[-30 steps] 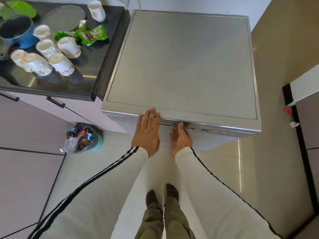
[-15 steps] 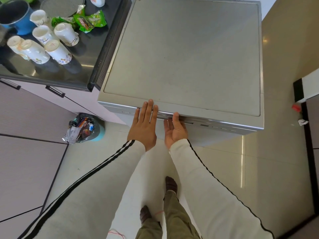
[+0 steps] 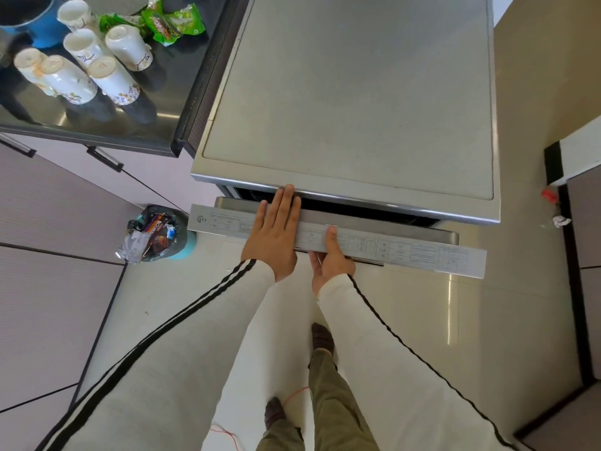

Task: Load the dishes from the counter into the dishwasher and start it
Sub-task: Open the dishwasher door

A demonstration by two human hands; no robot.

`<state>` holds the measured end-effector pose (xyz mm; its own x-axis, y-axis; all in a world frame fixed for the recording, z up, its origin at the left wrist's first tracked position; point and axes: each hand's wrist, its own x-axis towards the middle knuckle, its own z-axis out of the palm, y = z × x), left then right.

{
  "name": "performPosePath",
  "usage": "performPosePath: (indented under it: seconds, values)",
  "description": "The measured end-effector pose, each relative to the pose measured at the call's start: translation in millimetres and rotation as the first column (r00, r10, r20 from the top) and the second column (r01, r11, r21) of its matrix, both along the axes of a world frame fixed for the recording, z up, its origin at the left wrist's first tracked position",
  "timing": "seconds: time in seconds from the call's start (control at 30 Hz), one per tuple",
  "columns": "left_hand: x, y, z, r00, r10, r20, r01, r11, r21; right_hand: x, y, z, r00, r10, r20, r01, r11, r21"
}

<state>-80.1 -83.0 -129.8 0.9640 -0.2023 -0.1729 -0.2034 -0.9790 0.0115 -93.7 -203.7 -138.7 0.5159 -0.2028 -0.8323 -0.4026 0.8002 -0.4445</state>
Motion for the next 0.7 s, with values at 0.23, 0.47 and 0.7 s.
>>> performPosePath:
  seconds: [0.23, 0.47, 0.7]
  values:
    - [-33, 14, -15, 0.996, -0.010, -0.091, 0.006, 0.999, -0.039, -21, -27, 13, 0.496, 0.772, -0.397, -0.834, 0.296, -0.466]
    - [-72, 27, -26, 0.998, -0.065, 0.027, 0.067, 0.995, -0.077, -32, -72, 13, 0.283, 0.620, -0.732, -0.130, -0.731, -0.670]
    - [-116, 38, -28, 0.993, -0.112, -0.027, 0.110, 0.991, -0.070, -49, -70, -13, -0.098, 0.527, -0.844, -0.185, -0.843, -0.505]
